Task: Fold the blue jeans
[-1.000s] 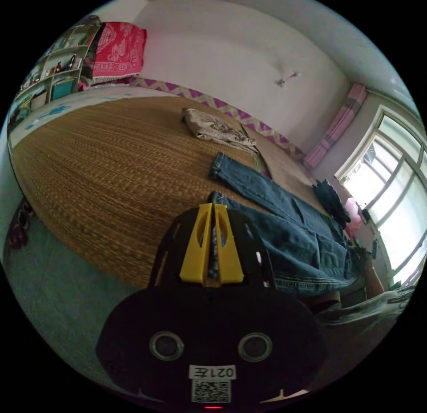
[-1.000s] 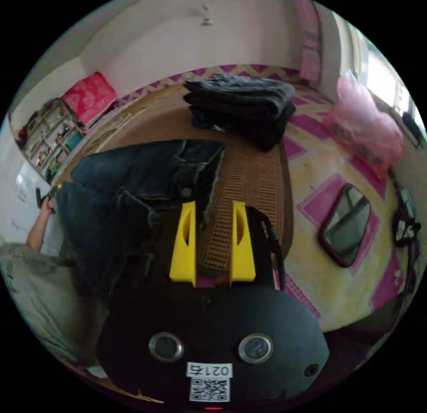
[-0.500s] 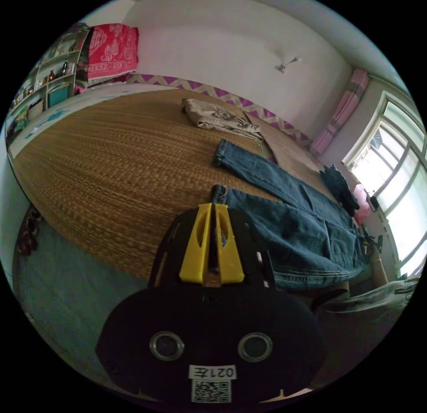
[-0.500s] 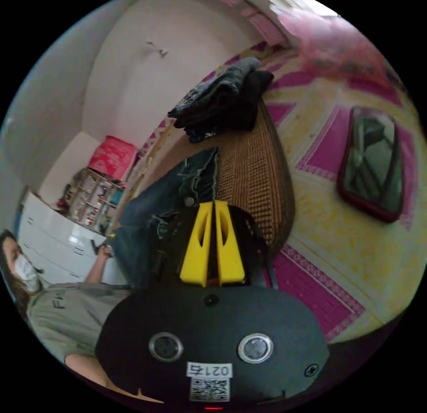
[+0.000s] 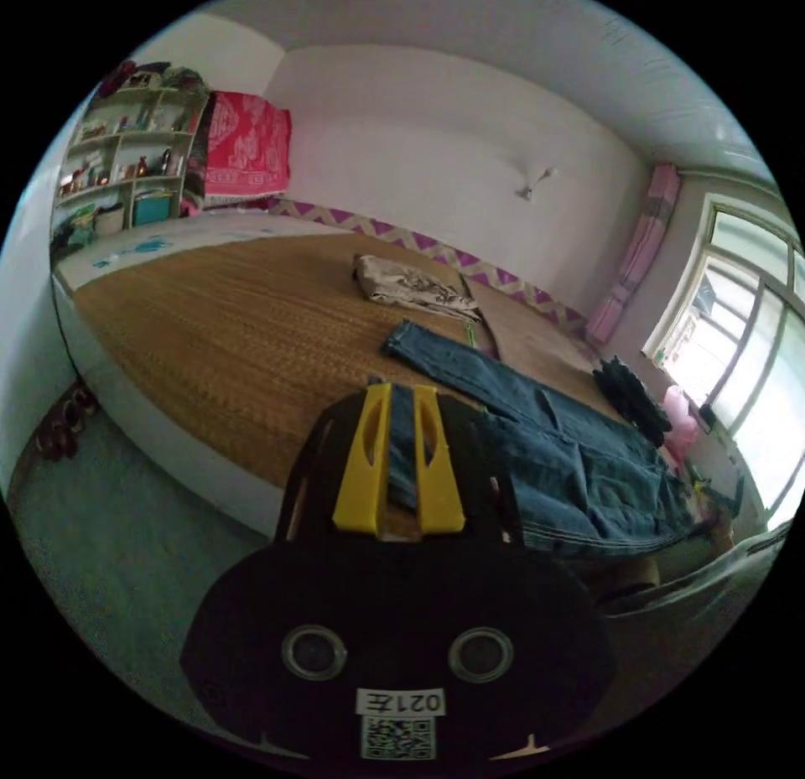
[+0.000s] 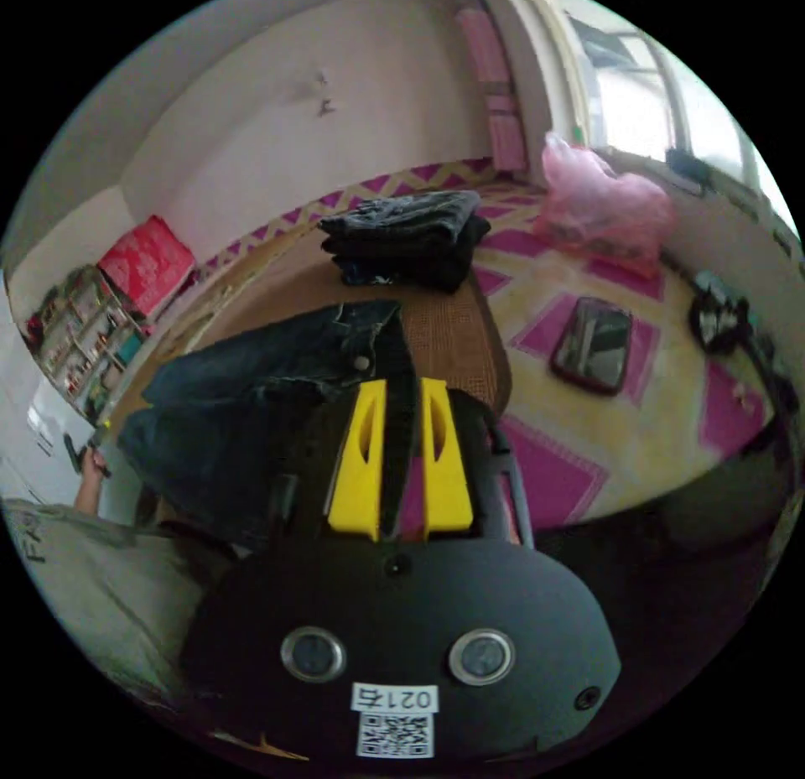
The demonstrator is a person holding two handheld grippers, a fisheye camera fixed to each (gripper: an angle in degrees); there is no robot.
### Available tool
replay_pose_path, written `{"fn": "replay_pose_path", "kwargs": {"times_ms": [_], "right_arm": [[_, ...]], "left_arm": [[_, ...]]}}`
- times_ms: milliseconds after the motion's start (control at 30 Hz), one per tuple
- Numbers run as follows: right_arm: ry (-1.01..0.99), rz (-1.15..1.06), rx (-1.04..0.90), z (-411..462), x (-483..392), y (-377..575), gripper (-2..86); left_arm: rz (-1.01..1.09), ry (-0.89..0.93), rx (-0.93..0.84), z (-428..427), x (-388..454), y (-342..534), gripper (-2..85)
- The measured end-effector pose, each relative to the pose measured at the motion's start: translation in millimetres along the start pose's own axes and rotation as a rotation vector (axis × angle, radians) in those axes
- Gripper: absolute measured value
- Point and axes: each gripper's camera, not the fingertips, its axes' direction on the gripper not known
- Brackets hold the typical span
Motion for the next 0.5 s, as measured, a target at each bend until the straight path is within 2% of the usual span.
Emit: {"fn": "replay_pose_path", "kwargs": {"times_ms": [100,200,333,500], "right_arm": [[-0.173,0.194,0.006,-15.3,21.1,50.9,12.2],[-0.252,0.335,0.028,-20.3,31.0,98.9,12.6],[-0.315,0.435,0.033,-11.2,34.1,126.2,12.9],[-0.500,0.535,0.004,20.6,40.1,134.8,11.2]], "left_arm": [[-0.165,0.098,-0.031,-12.3,-4.2,29.3,9.1],[-0.271,0.144,-0.052,-13.3,-4.3,55.5,11.2],[-0.376,0.194,-0.058,-3.2,-7.0,66.8,12.2],[-0.529,0.215,-0.110,23.1,-19.0,72.8,11.1]]}}
